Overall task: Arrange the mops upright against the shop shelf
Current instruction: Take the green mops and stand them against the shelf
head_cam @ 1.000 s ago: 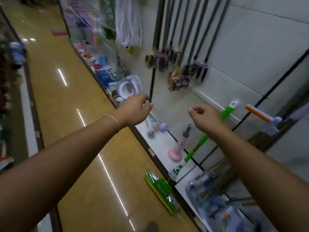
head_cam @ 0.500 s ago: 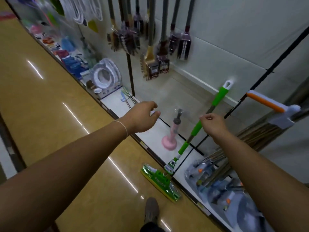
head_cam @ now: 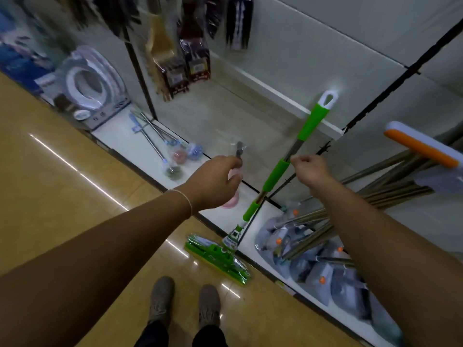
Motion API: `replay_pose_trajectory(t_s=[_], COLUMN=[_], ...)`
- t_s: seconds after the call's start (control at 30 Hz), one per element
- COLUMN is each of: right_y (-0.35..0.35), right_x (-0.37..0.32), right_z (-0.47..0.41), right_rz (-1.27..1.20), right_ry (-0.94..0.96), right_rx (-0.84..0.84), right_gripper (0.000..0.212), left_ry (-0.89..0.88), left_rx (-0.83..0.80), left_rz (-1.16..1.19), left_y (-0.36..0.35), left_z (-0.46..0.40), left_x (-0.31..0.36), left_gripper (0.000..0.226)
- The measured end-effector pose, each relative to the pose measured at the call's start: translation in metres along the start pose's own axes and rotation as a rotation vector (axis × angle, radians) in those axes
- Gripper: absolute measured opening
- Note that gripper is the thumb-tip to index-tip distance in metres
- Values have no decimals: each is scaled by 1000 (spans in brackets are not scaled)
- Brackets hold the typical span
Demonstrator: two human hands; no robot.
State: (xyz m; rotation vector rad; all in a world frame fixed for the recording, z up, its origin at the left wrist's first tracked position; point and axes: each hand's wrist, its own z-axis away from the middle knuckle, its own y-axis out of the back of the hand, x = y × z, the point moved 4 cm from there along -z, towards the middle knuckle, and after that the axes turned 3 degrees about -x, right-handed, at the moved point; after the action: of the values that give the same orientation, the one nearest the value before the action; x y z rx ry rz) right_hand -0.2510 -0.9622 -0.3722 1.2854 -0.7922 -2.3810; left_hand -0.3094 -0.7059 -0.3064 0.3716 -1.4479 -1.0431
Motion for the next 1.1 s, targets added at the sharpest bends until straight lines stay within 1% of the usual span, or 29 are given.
replay_pose_trajectory(t_s=[0.03, 0.1, 0.13, 0.2, 0.23, 0.33, 0.47, 0.6, 0.7, 0.93, 1.1], right_y=[-1, -3, -4, -8, -10, -13, -16, -24, -32, -37, -48], right_x=[-1, -8, -11, -13, -13, -11, -11, -13, -16, -17, -8], right_z=[-9, -22, -29, -42, -47, -61, -64, -44, -13, 77, 142], right_rz=[0, -4, -19, -52, -61, -119, -217, -208, -206, -76, -133], right_ry=[-27, -77, -83, -102, -110, -86, -58, 10, 71, 160, 177], right_rx=[-3, 11, 21, 33, 39, 59, 107, 126, 133, 138, 167], right_gripper=[36, 62, 69, 73, 71, 54, 49, 29, 22, 23, 20], left_ry=[-7, -24, -30, -37, -44, -57, -64, -66, -87, -66, -99], left_rx=[-3, -7, -8, -12, -16, -14, -40, -100, -138, -273, -420], left_rz=[-2, -3, -2, 4, 6, 8, -14, -33, -57, -77, -141], left_y=[-2, -5, -5, -4, -3, -1, -5, -11, -13, -32, -67], left_z=[-6, -18, -23, -32, -37, -48, -53, -54, -51, -24, 14], left_x=[-4, -10, -13, -19, -22, -29, -39, -40, -37, -39, -39], left_gripper=[35, 36, 37, 37, 37, 35, 35, 38, 39, 41, 40])
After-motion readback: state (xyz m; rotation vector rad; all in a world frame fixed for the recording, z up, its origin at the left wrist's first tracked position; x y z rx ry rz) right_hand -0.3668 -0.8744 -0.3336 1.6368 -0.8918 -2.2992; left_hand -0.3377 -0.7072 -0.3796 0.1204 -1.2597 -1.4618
